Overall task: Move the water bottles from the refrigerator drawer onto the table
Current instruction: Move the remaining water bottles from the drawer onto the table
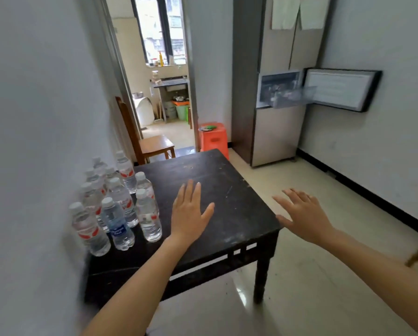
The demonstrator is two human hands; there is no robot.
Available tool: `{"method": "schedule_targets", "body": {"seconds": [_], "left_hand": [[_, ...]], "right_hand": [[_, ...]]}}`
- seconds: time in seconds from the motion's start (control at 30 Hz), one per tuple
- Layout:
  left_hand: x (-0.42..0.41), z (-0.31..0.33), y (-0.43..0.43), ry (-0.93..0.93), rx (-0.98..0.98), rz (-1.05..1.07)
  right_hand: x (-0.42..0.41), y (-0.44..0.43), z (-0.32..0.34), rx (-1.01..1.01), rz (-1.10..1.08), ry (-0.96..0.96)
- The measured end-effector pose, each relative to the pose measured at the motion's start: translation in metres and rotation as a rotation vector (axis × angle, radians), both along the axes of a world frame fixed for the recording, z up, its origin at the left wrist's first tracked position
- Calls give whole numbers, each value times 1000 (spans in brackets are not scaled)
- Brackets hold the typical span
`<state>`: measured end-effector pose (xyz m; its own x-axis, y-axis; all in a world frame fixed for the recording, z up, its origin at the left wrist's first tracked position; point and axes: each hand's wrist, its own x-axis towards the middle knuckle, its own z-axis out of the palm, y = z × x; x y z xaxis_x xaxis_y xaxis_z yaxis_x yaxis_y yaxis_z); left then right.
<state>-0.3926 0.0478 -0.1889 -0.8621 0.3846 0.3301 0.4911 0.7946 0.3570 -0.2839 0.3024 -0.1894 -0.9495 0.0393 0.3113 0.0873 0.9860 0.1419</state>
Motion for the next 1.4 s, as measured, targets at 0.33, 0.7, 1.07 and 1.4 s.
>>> {"method": "schedule_targets", "body": {"seconds": [0.33,0.7,1.07,1.4], "left_hand": [[92,17,149,36,76,-368],[242,13,325,-69,119,-531],[272,8,426,-89,86,-488],[200,-2,524,20,63,-460]], "right_hand": [[166,105,19,28,-388,-31],[345,250,35,-51,-560,21],[407,366,36,-151,-621,-70],[339,473,34,-61,-552,-185]]}}
